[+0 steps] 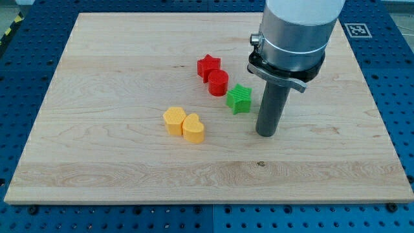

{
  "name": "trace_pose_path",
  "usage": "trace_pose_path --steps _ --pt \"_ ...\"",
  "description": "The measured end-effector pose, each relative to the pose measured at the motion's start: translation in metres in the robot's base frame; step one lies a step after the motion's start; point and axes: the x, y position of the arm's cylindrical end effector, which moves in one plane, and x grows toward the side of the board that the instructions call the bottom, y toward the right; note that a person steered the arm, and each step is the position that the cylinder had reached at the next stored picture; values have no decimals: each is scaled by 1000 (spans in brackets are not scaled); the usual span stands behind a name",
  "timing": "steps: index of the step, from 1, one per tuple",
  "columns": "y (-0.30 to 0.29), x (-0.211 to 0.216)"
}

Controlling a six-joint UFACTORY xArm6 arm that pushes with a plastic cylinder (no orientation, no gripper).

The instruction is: Move the blue cube vertically above the green circle

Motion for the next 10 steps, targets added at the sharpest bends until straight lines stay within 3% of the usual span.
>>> trace_pose_path --steps 2,4,6,7,9,10 --pt "9 7" --pt "81 28" --pt "101 29" --pt "121 0" --pt "114 -113" --pt "97 -130"
